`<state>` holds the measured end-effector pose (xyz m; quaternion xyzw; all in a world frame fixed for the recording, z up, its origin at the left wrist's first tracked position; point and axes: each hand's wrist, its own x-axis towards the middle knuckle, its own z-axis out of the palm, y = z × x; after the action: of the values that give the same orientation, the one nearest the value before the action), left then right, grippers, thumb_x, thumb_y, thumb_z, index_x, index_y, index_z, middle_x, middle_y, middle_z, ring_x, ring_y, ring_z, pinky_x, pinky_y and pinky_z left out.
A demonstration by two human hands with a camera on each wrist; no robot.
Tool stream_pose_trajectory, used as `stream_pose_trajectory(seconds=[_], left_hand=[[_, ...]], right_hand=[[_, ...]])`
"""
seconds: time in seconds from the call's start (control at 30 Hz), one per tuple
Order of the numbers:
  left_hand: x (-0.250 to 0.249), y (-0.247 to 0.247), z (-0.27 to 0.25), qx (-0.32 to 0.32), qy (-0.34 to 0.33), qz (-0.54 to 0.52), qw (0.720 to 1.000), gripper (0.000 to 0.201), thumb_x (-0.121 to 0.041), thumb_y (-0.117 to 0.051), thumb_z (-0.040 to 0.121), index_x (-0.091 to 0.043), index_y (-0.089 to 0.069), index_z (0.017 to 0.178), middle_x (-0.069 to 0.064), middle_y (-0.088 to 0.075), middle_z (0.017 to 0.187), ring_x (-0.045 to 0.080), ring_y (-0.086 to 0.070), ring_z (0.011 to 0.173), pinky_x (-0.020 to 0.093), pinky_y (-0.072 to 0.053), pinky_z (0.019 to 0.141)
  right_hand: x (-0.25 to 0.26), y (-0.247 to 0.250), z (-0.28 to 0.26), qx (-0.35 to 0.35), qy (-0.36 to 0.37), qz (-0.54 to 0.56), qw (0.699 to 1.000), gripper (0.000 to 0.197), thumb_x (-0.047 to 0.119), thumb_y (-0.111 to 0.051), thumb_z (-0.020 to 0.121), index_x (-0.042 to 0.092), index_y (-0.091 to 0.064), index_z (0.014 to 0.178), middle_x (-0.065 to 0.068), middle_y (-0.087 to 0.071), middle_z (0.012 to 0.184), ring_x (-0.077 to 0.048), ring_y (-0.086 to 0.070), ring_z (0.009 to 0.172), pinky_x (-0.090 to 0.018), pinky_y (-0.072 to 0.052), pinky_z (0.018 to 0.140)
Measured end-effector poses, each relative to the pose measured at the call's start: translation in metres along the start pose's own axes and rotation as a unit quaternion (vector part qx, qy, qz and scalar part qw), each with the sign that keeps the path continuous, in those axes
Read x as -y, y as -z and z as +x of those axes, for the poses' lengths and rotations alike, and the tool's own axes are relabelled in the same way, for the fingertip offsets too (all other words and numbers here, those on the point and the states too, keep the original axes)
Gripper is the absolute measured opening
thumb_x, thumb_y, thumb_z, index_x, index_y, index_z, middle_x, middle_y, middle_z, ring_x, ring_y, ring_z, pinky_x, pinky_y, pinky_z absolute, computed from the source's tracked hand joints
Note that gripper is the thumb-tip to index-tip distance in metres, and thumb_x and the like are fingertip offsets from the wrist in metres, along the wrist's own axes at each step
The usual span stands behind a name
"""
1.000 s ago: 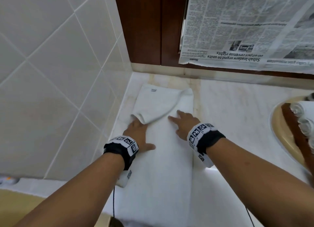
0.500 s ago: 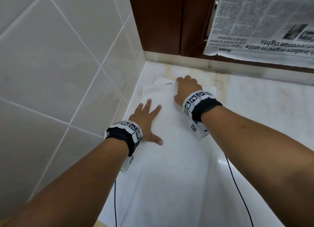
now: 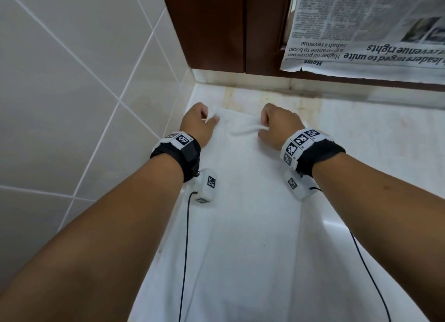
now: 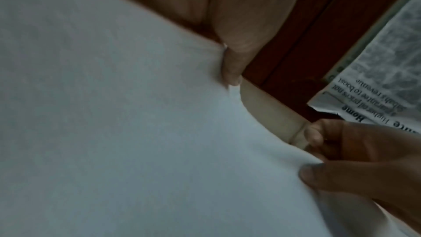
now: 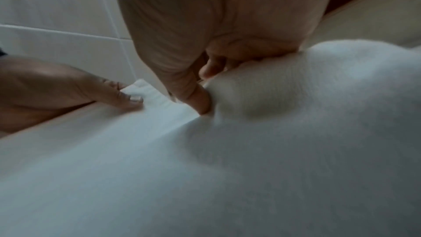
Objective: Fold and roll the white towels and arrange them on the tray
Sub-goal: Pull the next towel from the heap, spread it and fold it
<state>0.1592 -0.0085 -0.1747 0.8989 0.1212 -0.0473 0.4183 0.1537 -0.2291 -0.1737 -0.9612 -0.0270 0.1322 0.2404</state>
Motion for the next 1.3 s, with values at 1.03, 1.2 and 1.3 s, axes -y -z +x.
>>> stream_pose_trajectory(seconds=[1.03,1.2,1.3], left_hand=[[-0.025,0.005,-0.041,0.003,-0.058,0.152,0.987,0.030,-0.029,-0.067,0.090,-0.008,-0.051,0.103,0.006,-0.060,0.096,0.024,-0.057,0.084,0.027,-0.038,0.070],[-0.002,0.025,-0.151,0.036,-0.106,0.082,0.990,0.025,-0.033,-0.071,0.087,-0.014,-0.054,0.085,-0.001,-0.062,0.077,0.015,-0.058,0.071,0.021,-0.039,0.060],[0.028,0.034,-0.219,0.089,-0.138,0.089,0.982,0.024,-0.034,-0.071,0.087,-0.018,-0.056,0.077,-0.007,-0.062,0.072,0.005,-0.057,0.065,0.017,-0.040,0.060]], right_hand=[[0.011,0.009,-0.123,0.024,0.025,-0.199,0.979,0.042,0.028,-0.058,0.092,0.016,-0.049,0.131,-0.013,-0.044,0.132,-0.034,-0.044,0.118,-0.041,-0.040,0.094],[0.048,-0.034,-0.246,0.199,0.005,-0.195,0.961,0.042,0.042,-0.049,0.098,0.012,-0.053,0.127,-0.010,-0.044,0.131,-0.030,-0.051,0.114,-0.037,-0.044,0.086],[0.036,-0.060,-0.263,0.197,-0.073,-0.197,0.957,0.050,0.037,-0.047,0.100,0.009,-0.041,0.142,-0.008,-0.028,0.153,-0.027,-0.049,0.125,-0.042,-0.047,0.095]])
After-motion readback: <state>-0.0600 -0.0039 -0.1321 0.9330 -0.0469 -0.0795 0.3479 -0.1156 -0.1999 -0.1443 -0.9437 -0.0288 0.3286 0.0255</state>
